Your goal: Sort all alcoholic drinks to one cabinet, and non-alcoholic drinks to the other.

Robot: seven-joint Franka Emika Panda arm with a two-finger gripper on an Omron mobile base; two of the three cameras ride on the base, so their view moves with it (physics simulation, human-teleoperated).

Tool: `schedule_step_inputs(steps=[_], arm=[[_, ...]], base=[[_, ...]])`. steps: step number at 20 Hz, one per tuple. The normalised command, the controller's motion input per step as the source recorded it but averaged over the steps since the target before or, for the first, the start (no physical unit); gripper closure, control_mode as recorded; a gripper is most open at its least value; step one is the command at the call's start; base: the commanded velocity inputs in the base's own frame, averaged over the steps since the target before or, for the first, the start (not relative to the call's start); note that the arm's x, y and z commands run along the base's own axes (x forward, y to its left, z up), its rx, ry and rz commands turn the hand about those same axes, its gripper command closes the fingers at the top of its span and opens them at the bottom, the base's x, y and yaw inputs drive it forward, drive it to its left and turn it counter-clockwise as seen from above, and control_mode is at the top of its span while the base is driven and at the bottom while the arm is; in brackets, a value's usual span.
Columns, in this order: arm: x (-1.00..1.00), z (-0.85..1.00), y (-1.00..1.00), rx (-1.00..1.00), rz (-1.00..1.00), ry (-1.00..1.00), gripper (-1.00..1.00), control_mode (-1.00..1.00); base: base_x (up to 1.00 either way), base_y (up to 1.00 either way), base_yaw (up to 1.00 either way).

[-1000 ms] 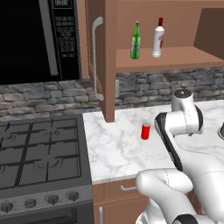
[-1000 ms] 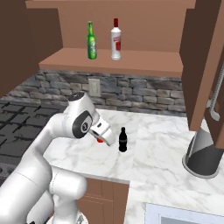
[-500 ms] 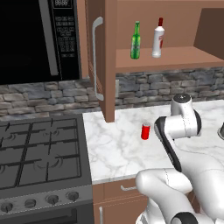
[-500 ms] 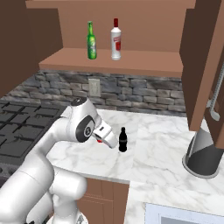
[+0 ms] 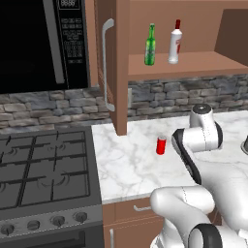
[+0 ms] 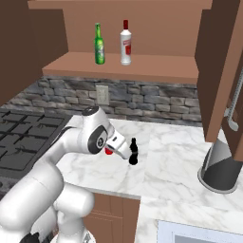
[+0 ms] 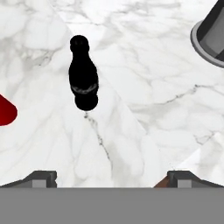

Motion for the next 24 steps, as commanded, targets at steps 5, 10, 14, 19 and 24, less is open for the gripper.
schedule_step_inputs(steps=[5, 10, 14, 19, 24], arm=[[0.27, -0.10, -0.06, 0.00, 0.03, 0.00, -1.00, -1.00], [0.23, -0.09, -0.07, 0.00, 0.03, 0.00, -1.00, -1.00], [0.27, -0.11, -0.11, 0.00, 0.02, 0.00, -1.00, -1.00], [0.15, -0.13, -0.16, 0.00, 0.01, 0.00, -1.00, -1.00], [0.21, -0.14, -0.10, 0.00, 0.00, 0.00, -1.00, -1.00]], base=[[0.00, 0.00, 0.00], [0.00, 0.00, 0.00], [0.00, 0.00, 0.00], [0.00, 0.00, 0.00], [0.00, 0.00, 0.00]])
